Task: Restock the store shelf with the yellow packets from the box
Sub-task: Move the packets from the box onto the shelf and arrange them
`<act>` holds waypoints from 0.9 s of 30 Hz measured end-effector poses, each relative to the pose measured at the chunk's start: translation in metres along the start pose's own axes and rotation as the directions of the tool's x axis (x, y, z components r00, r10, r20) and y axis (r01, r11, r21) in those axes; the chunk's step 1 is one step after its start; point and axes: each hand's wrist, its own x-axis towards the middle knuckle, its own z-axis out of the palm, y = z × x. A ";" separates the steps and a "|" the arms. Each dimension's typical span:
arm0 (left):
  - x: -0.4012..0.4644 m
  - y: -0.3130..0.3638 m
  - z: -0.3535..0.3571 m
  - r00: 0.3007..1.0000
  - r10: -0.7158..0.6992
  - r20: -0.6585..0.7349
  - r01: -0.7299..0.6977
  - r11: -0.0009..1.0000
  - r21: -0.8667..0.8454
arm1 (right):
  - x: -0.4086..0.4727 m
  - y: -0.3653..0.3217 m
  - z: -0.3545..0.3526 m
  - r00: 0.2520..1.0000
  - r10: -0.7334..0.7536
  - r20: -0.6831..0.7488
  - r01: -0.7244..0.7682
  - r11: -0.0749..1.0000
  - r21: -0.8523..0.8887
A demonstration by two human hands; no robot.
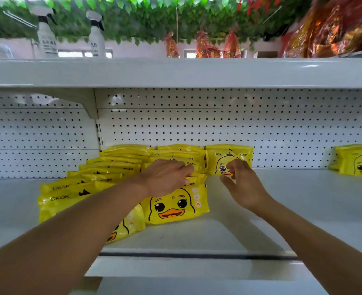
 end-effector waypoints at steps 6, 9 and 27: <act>-0.010 0.008 -0.019 0.995 -0.093 0.028 0.094 0.995 -0.032 | -0.032 -0.016 -0.020 0.999 0.036 0.037 -0.032 0.995 -0.091; -0.020 0.018 -0.032 0.991 -0.126 0.036 0.127 0.991 -0.042 | -0.058 -0.026 -0.036 0.999 0.037 0.038 -0.032 0.991 -0.129; -0.112 0.244 -0.049 0.995 0.092 0.036 -0.069 0.906 -0.417 | -0.325 -0.015 -0.102 0.955 0.286 0.076 -0.238 0.896 -0.375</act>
